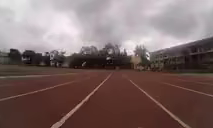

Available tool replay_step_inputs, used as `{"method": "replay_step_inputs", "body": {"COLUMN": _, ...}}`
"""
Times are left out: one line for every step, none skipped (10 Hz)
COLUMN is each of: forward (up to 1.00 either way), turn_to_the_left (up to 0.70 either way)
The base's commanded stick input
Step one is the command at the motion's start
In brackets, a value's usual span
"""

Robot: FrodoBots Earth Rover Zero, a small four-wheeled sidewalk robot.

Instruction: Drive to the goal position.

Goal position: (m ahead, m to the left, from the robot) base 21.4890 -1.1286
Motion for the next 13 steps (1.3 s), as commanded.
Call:
{"method": "replay_step_inputs", "body": {"forward": 0.70, "turn_to_the_left": 0.00}}
{"method": "replay_step_inputs", "body": {"forward": 0.70, "turn_to_the_left": 0.00}}
{"method": "replay_step_inputs", "body": {"forward": 0.70, "turn_to_the_left": 0.00}}
{"method": "replay_step_inputs", "body": {"forward": 0.70, "turn_to_the_left": 0.00}}
{"method": "replay_step_inputs", "body": {"forward": 0.70, "turn_to_the_left": 0.00}}
{"method": "replay_step_inputs", "body": {"forward": 0.70, "turn_to_the_left": 0.00}}
{"method": "replay_step_inputs", "body": {"forward": 0.70, "turn_to_the_left": 0.00}}
{"method": "replay_step_inputs", "body": {"forward": 0.70, "turn_to_the_left": 0.00}}
{"method": "replay_step_inputs", "body": {"forward": 0.70, "turn_to_the_left": 0.00}}
{"method": "replay_step_inputs", "body": {"forward": 0.70, "turn_to_the_left": 0.00}}
{"method": "replay_step_inputs", "body": {"forward": 0.70, "turn_to_the_left": 0.00}}
{"method": "replay_step_inputs", "body": {"forward": 0.70, "turn_to_the_left": 0.00}}
{"method": "replay_step_inputs", "body": {"forward": 0.70, "turn_to_the_left": 0.00}}
